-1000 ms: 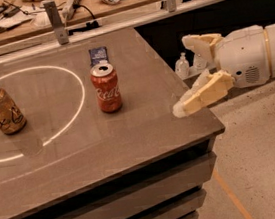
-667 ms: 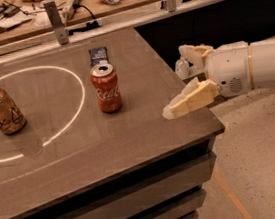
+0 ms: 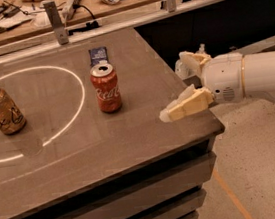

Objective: Move coke can near rxbar blueberry

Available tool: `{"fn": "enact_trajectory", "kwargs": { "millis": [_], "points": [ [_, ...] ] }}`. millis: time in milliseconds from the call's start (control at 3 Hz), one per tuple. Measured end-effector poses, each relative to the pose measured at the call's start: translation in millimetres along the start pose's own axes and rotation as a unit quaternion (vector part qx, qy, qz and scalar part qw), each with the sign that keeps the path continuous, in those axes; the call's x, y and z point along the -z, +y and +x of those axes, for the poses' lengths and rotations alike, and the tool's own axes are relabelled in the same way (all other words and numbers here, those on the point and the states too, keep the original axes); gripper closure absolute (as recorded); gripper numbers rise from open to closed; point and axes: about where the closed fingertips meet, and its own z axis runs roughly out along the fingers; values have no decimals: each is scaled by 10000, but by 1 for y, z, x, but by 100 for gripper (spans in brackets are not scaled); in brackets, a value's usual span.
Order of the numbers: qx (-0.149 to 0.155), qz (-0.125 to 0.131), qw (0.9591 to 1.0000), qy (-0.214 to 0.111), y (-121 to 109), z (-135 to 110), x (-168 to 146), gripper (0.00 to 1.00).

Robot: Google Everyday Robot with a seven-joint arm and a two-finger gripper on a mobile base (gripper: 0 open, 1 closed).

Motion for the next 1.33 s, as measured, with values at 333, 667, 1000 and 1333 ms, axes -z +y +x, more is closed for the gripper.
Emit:
{"fn": "enact_trajectory", "kwargs": {
  "millis": [333, 667, 1000, 1333],
  "points": [
    [32, -29, 10000, 30, -11, 16, -18, 0],
    [64, -203, 9997, 79, -15, 23, -47, 0],
    [98, -410, 9991, 88, -13, 27, -77, 0],
    [162, -678, 9976, -15, -6, 24, -116, 0]
  ]
}}
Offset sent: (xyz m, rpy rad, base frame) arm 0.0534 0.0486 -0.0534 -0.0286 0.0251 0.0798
